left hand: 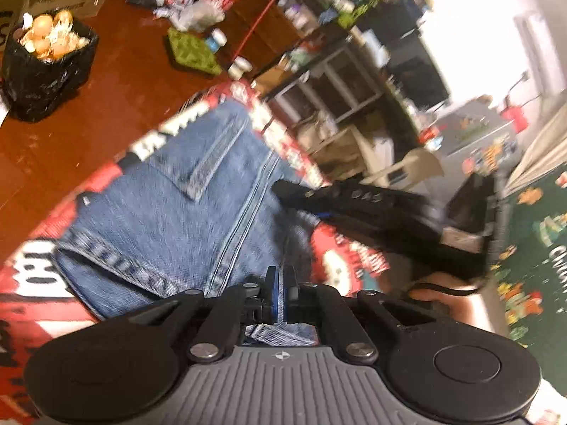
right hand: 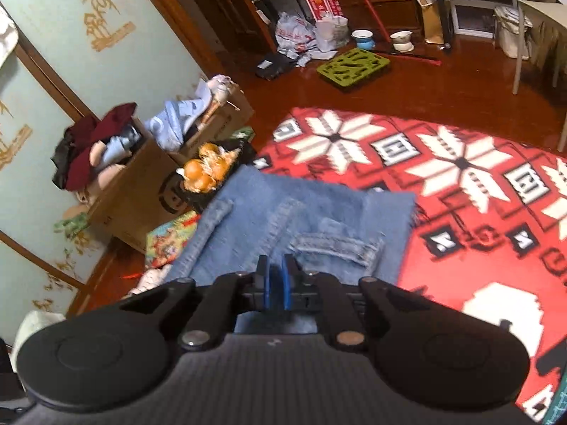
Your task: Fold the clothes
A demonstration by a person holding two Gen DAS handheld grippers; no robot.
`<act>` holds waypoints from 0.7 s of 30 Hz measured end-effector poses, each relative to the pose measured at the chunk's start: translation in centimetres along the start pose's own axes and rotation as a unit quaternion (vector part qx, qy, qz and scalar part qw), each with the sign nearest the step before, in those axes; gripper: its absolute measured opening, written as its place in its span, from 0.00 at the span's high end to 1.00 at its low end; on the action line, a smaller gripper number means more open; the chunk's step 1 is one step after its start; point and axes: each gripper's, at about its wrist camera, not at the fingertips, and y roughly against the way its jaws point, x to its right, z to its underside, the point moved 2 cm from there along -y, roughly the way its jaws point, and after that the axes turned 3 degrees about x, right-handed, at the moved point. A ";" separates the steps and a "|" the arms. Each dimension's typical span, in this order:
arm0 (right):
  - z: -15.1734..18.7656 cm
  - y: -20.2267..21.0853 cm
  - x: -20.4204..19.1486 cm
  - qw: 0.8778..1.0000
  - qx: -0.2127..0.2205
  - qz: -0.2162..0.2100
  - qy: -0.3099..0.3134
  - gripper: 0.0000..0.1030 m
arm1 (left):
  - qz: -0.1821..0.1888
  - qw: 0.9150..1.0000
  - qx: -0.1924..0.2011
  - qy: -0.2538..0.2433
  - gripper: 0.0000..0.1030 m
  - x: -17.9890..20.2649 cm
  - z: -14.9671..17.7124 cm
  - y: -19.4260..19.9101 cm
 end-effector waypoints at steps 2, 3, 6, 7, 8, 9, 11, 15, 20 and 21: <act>0.3 0.1 0.3 1.000 0.001 0.009 0.010 1.00 | -0.018 1.000 -0.016 -0.007 0.97 -0.2 0.6 -1.1; 0.2 0.2 0.5 1.000 0.001 0.008 0.013 1.00 | -0.019 1.000 -0.015 -0.009 0.97 -0.2 0.7 -0.9; 0.2 0.6 0.5 1.000 0.005 0.012 0.014 1.00 | -0.021 1.000 -0.012 -0.014 0.97 -0.1 1.1 -0.2; 0.3 0.9 0.4 1.000 0.007 0.016 0.018 1.00 | -0.022 1.000 -0.011 -0.016 0.97 0.0 1.3 0.0; 0.4 1.5 0.2 1.000 0.010 0.018 0.020 1.00 | -0.023 1.000 -0.010 -0.018 0.98 0.0 1.4 0.2; 0.6 2.0 0.0 0.999 0.013 0.021 0.022 0.93 | -0.023 1.000 -0.008 -0.019 0.98 0.1 1.5 0.5; 1.3 3.5 -0.4 0.999 0.018 0.021 0.023 0.81 | -0.019 1.000 -0.006 -0.017 0.98 0.5 1.4 1.0; 3.4 7.1 -1.2 0.999 0.010 0.033 0.030 0.74 | -0.023 0.999 -0.005 -0.033 0.97 2.0 1.9 3.2; 7.1 12.5 -2.4 0.997 0.002 0.057 0.044 0.55 | -0.041 0.997 0.001 -0.069 0.96 4.2 2.7 6.8; 7.9 13.6 -2.7 0.997 0.003 0.061 0.046 0.48 | -0.044 0.996 0.002 -0.076 0.91 4.7 2.9 7.5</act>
